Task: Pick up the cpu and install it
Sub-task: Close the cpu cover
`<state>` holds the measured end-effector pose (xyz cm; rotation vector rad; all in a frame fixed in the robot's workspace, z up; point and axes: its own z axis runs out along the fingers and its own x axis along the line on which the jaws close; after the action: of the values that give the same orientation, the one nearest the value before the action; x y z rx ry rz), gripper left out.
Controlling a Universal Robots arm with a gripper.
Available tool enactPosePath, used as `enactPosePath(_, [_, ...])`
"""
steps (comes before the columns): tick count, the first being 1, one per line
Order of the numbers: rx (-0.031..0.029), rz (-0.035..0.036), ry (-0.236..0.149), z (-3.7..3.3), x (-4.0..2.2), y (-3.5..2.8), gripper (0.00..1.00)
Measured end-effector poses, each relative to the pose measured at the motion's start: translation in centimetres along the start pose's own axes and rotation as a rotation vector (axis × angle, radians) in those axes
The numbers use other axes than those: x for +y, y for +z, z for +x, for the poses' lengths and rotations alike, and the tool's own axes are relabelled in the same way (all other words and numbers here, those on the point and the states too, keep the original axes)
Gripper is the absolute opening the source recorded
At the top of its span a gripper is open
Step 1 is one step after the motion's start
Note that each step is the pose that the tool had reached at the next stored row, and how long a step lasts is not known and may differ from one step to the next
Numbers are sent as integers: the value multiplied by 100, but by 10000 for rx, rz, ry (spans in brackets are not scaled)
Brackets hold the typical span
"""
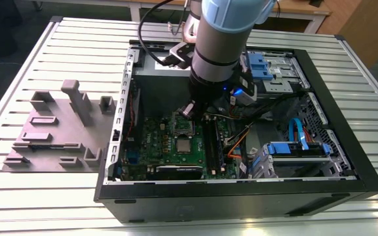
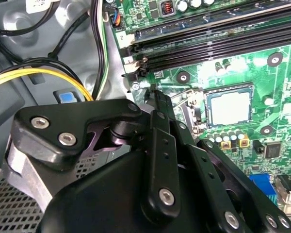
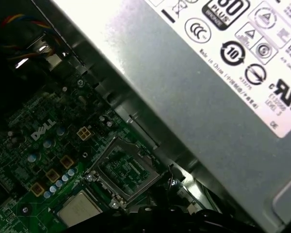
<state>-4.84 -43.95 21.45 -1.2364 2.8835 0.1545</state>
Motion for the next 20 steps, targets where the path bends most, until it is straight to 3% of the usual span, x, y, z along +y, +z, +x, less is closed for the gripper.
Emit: enactPosePath(20, [-22,-21,-5,14,-11,-54,10])
